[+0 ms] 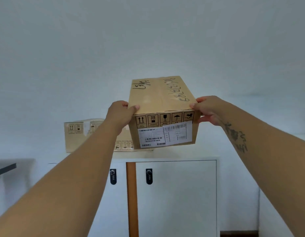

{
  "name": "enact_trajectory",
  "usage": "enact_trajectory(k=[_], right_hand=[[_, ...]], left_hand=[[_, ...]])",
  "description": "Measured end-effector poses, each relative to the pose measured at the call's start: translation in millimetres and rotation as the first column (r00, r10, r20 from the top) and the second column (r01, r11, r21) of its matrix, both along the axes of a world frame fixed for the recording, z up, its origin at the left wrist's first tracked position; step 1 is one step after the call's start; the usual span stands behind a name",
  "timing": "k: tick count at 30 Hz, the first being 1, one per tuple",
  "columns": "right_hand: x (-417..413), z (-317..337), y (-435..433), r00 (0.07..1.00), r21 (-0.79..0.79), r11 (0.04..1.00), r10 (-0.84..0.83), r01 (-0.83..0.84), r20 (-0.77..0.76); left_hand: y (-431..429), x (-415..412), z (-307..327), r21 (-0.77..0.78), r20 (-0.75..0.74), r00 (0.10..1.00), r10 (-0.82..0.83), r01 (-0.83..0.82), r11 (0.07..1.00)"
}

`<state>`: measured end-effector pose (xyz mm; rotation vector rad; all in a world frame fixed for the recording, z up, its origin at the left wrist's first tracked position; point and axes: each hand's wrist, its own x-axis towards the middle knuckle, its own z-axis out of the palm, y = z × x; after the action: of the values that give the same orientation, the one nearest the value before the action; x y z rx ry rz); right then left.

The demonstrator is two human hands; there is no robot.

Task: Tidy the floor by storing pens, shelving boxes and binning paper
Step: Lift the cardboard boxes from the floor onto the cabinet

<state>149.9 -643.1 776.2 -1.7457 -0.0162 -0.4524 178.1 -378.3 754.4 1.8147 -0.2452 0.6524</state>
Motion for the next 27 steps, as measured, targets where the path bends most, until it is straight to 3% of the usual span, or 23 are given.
enact_trajectory(k=[4,11,16,19,21,22,24,25,27], right_hand=[[-3,-18,-41,0.994,0.042,0.993,-0.111,0.112,-0.017],[19,-55,-82,0.982,0.114,0.975,-0.188,0.189,-0.026],[24,-65,-90,0.977,-0.045,0.976,-0.213,0.213,0.022],[37,-74,-79,0.972,-0.245,0.941,-0.213,0.232,0.101],[48,-74,-70,0.969,-0.422,0.873,-0.21,0.246,0.13],[54,-76,-67,0.958,-0.539,0.792,-0.252,0.286,0.139],[67,-81,-62,0.916,-0.767,0.527,-0.351,0.365,0.195],[72,-84,-59,0.905,-0.823,0.417,-0.345,0.386,0.249],[85,-92,-51,0.91,-0.845,0.352,-0.257,0.402,0.326]], left_hand=[[-45,13,-8,0.023,-0.003,0.996,-0.088,0.088,0.996],[-77,36,-21,0.129,-0.02,0.996,-0.084,0.086,0.988],[-94,54,-53,0.259,-0.047,0.999,-0.01,0.022,0.966],[-98,60,-64,0.354,0.044,0.997,0.06,-0.072,0.932],[-99,64,-63,0.417,0.104,0.992,0.066,-0.104,0.903],[-97,67,-62,0.425,0.112,0.993,0.047,-0.09,0.901],[-90,74,-67,0.42,0.109,0.994,-0.003,-0.043,0.907],[-85,78,-72,0.406,0.117,0.993,-0.013,-0.036,0.913],[-74,91,-83,0.373,0.148,0.989,0.02,-0.074,0.925]])
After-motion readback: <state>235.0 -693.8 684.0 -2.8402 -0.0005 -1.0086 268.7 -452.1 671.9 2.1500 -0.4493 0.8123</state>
